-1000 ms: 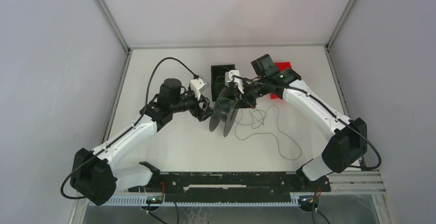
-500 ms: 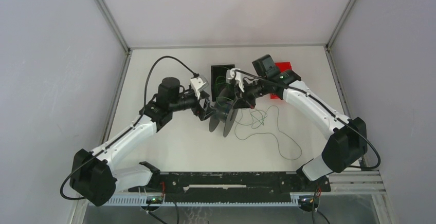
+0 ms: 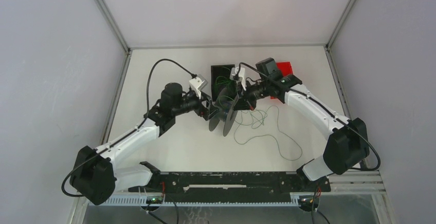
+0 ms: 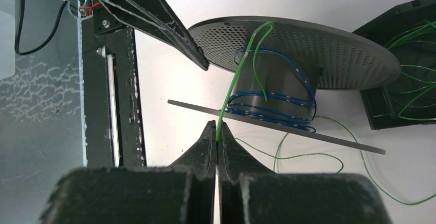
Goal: Wrap the cables
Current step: Wrap the cable around the cable reel.
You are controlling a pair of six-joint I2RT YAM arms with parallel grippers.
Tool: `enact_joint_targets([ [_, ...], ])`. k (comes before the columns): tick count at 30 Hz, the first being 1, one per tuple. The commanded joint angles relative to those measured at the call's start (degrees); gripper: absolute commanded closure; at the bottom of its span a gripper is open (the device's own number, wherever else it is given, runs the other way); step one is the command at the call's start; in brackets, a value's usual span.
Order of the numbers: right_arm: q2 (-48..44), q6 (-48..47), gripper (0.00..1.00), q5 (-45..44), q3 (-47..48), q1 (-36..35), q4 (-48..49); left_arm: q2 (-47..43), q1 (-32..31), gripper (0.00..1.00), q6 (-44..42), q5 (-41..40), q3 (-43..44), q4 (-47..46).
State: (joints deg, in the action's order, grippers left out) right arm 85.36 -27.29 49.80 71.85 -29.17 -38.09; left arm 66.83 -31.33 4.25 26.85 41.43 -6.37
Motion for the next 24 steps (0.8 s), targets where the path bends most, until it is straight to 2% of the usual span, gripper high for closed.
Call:
enact_joint_targets([
  [1,-2.65,5.16,1.0,1.42,-1.07,0.29,5.01,0.02,-1.46,0.1,3.0,-5.47,-0.32,-6.09],
  [10,-2.83,11.98,1.0,2.55,-3.38,1.52,8.93,2.08,-4.12,0.15,3.35,-12.37,-0.49,-8.99],
  [17,-2.21,13.25,1.0,3.41,-3.89,1.55,9.62,3.77,-5.72,0.2,2.69,-16.47,-0.18,-13.21],
  [24,-1.41,14.69,1.0,3.64,-4.61,1.66,10.74,4.41,-7.98,0.25,1.61,-18.91,-0.03,-13.12],
])
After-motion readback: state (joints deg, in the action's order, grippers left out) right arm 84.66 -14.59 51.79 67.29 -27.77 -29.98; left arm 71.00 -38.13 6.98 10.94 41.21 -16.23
